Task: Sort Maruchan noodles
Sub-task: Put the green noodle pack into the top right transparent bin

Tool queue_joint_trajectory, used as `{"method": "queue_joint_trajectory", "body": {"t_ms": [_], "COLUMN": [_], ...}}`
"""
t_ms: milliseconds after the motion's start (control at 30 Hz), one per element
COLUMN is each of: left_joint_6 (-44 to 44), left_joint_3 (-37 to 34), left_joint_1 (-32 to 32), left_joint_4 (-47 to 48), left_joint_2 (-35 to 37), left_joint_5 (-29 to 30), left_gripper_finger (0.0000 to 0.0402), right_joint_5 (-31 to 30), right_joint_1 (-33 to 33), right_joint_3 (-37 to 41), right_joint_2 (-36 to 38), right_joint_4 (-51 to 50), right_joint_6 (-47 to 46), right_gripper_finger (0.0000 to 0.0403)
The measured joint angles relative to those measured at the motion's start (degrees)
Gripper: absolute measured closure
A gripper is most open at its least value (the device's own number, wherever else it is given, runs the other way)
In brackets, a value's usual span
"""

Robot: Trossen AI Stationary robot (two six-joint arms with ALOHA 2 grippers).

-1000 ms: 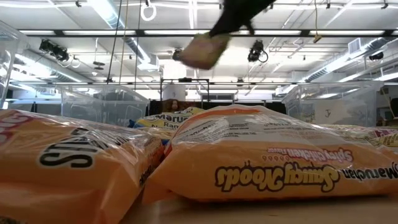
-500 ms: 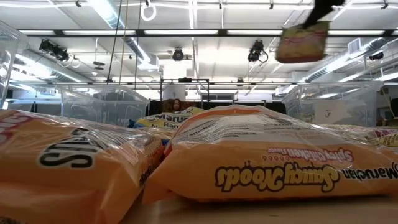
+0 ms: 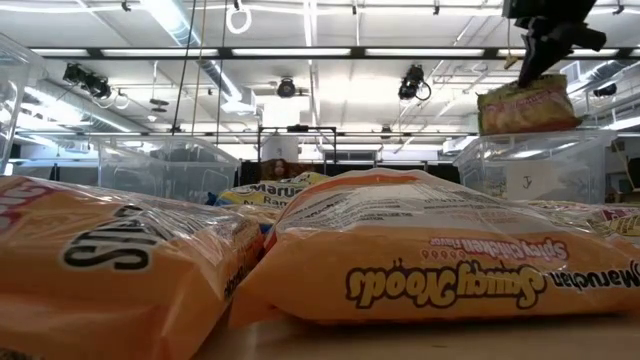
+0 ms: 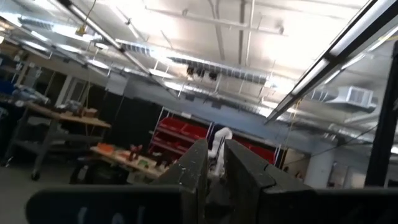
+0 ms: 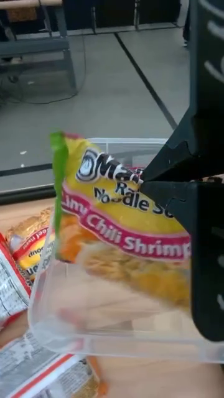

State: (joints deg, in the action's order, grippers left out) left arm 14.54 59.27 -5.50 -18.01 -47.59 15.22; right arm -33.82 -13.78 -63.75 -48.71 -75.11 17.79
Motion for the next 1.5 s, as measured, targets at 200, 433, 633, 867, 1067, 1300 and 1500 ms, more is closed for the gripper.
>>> {"method": "queue_joint_trajectory", "body": {"t_ms": [200, 433, 633, 867, 1067, 1300, 1500], "left_joint_6": [0.9, -0.2, 4.4, 14.5, 12.2, 12.0, 12.1], "left_joint_3": [0.0, 0.1, 0.0, 0.0, 0.0, 0.0, 0.0], "left_joint_1": [0.0, 0.0, 0.0, 0.0, -0.5, -0.4, -0.4], "left_joint_4": [-0.5, 1.7, 30.1, 41.0, 37.2, 36.3, 36.3], "left_joint_2": [-0.1, -0.3, -0.5, -4.2, -5.6, -5.4, -5.3], "left_joint_5": [0.0, -3.8, -10.6, -12.8, -12.9, -13.0, -14.3], "left_gripper_finger": [0.0317, 0.0273, 0.0269, 0.0269, 0.0269, 0.0269, 0.0269], "right_joint_5": [0.4, 0.5, 1.5, 3.7, 3.5, -6.1, -4.7], "right_joint_1": [-0.3, -0.3, -1.4, -2.4, -5.5, -11.6, -17.5], "right_joint_3": [0.0, 0.5, 6.2, 14.6, 21.8, 26.6, 28.0], "right_joint_2": [-0.9, -2.0, -1.4, -1.3, -2.4, -2.3, -2.2], "right_joint_4": [1.3, 1.4, 3.5, 10.1, 16.6, 25.6, 33.1], "right_joint_6": [3.7, 9.2, 9.7, 10.0, 14.7, 23.3, 29.0], "right_gripper_finger": [0.0399, 0.0399, 0.0400, 0.0400, 0.0400, 0.0400, 0.0396]}}
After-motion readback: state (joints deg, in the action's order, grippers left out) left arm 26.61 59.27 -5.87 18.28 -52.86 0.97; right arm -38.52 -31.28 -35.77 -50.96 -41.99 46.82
